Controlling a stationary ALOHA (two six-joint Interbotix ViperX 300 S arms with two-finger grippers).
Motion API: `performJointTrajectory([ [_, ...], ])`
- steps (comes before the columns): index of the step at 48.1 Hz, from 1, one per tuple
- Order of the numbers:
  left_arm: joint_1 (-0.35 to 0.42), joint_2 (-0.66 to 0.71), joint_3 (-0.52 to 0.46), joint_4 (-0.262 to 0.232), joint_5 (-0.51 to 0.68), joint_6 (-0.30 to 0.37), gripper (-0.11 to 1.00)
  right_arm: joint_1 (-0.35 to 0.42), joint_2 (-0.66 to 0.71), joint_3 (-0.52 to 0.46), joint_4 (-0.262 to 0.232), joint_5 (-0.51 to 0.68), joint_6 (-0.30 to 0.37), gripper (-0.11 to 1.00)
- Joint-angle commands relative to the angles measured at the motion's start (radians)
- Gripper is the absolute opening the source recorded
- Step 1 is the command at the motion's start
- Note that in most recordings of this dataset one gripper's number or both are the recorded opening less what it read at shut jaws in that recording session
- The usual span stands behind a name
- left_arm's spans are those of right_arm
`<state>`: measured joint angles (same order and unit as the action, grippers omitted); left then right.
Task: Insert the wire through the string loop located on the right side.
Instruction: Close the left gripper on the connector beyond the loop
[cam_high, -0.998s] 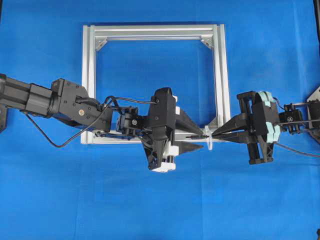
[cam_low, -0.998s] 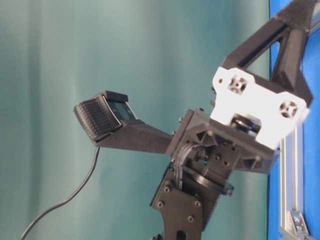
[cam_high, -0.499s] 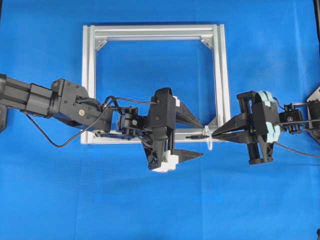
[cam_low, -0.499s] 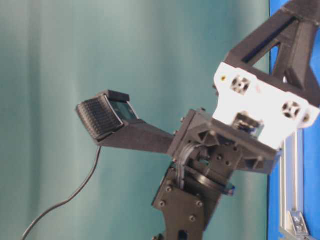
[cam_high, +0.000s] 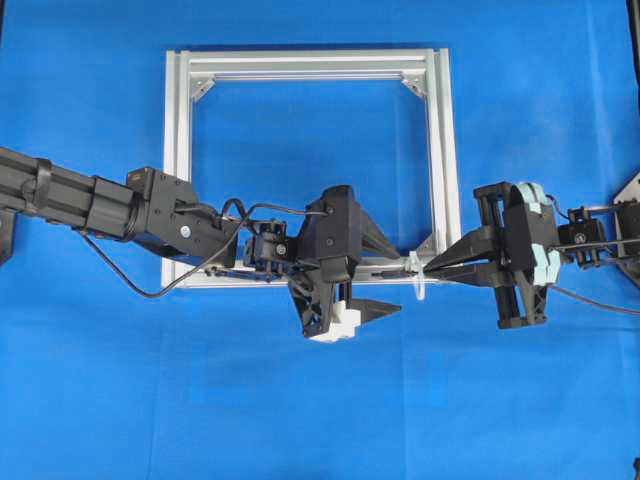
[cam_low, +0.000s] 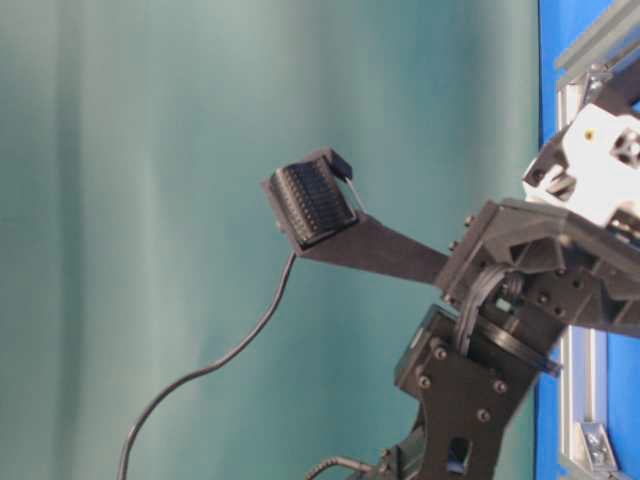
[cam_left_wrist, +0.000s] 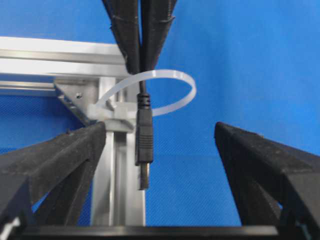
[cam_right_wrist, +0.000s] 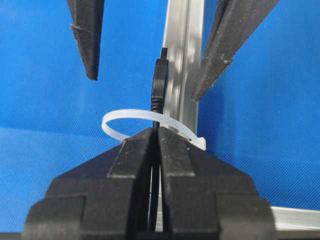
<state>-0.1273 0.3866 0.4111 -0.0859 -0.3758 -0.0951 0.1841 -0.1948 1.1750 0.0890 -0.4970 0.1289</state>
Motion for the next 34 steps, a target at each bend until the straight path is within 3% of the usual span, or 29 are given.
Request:
performJointTrajectory([
  [1, 0.003, -0.02, -0.014, 0.0, -0.009, 0.0, 0.9, -0.002, -0.006, -0.014, 0.0, -0.011, -0.002, -0.03],
  [34, 0.002, -0.02, -0.009, 0.002, -0.002, -0.003, 0.9, -0.002, -0.006, -0.015, 0.0, -0.011, -0.002, -0.03],
])
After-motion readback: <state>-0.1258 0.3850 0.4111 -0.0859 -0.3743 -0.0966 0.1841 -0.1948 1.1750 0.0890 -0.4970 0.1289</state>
